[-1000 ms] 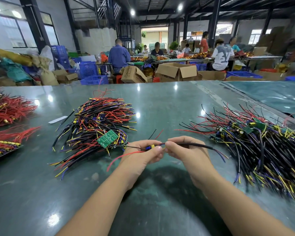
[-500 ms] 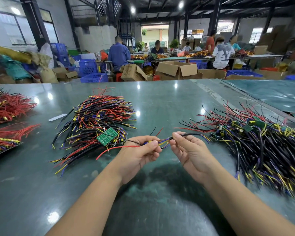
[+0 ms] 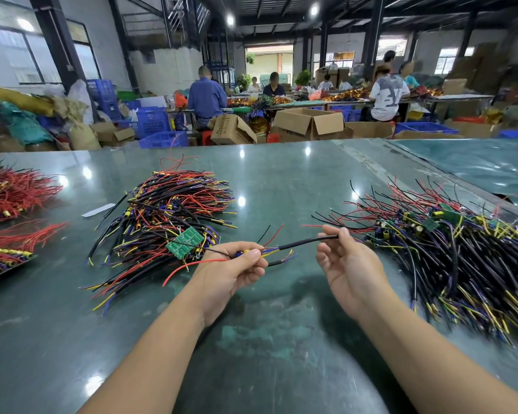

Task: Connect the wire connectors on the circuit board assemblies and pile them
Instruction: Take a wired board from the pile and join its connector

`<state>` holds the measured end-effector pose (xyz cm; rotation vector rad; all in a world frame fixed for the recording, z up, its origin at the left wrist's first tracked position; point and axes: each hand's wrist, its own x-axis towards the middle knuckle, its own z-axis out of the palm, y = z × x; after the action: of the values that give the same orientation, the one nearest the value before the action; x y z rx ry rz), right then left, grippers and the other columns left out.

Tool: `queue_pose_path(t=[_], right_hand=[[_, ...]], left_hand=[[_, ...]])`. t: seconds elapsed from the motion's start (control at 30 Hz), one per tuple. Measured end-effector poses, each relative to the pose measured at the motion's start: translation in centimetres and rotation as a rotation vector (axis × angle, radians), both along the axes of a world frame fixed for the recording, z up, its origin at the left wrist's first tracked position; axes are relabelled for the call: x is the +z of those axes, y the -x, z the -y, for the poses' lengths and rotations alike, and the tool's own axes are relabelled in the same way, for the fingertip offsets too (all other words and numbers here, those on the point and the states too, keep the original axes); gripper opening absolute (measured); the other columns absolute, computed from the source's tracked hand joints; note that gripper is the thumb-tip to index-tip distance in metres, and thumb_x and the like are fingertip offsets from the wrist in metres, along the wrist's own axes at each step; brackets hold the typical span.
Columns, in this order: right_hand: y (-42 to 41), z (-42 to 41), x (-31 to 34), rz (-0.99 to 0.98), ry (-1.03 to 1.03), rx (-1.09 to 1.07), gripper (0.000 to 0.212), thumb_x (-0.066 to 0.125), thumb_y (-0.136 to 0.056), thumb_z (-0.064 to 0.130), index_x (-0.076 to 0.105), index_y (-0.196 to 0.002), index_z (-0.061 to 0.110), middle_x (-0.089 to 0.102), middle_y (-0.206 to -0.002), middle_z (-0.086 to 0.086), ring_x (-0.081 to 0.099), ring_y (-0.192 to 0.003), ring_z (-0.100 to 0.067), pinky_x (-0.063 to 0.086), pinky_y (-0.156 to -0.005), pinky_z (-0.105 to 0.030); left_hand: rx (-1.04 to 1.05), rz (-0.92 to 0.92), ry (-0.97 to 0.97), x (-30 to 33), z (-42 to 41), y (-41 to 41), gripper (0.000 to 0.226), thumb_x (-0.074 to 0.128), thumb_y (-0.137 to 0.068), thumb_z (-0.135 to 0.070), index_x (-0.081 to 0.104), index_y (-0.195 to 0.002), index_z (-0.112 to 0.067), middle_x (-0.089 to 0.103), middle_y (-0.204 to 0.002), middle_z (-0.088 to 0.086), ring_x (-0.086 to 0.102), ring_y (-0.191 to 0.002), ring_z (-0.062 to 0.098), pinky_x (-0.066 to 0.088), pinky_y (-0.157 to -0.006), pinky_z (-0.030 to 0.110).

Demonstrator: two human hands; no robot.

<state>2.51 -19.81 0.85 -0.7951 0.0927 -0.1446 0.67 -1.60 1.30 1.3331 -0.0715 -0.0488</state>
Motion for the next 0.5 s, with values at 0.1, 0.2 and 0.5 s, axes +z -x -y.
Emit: queue_pose_path(t=[0.1, 0.2, 0.5], right_hand=[[-0.2, 0.2, 0.1, -0.005, -0.043, 0.008, 0.04, 0.036, -0.103, 0.028, 0.061, -0.082, 0.005, 0.066, -0.06, -0.002, 0.054, -0.045, -0.006, 0.048, -0.047, -0.015], [-0.6, 0.8, 0.2, -0.018, -0.021, -0.017, 0.05, 0.031, -0.103, 0.034, 0.059, -0.075, 0.004, 0.064, -0.056, -0.005, 0.052, -0.042, -0.008, 0.046, -0.045, -0.015], [-1.1, 2.8, -0.2, 0.075, 0.745, -0.15, 0.046, 0.032, -0.104, 0.022, 0.056, -0.069, 0.007, 0.06, -0.049, -0.003, 0.055, -0.036, -0.013, 0.046, -0.041, -0.02]], left_hand=[[-0.016, -0.001, -0.015, -0.1, 0.0, 0.0, 0.014, 0.056, -0.089, 0.001, 0.067, -0.084, -0.005, 0.068, -0.065, 0.008, 0.061, -0.053, 0.009, 0.053, -0.055, 0.017], [-0.017, 0.004, -0.04, -0.1, 0.0, -0.1, 0.016, 0.056, -0.089, 0.001, 0.068, -0.082, -0.007, 0.068, -0.065, 0.008, 0.061, -0.053, 0.009, 0.053, -0.055, 0.017], [0.007, 0.02, -0.091, -0.1, -0.5, -0.2, 0.015, 0.056, -0.089, 0.003, 0.067, -0.081, -0.004, 0.066, -0.063, 0.008, 0.058, -0.051, 0.009, 0.052, -0.054, 0.017]])
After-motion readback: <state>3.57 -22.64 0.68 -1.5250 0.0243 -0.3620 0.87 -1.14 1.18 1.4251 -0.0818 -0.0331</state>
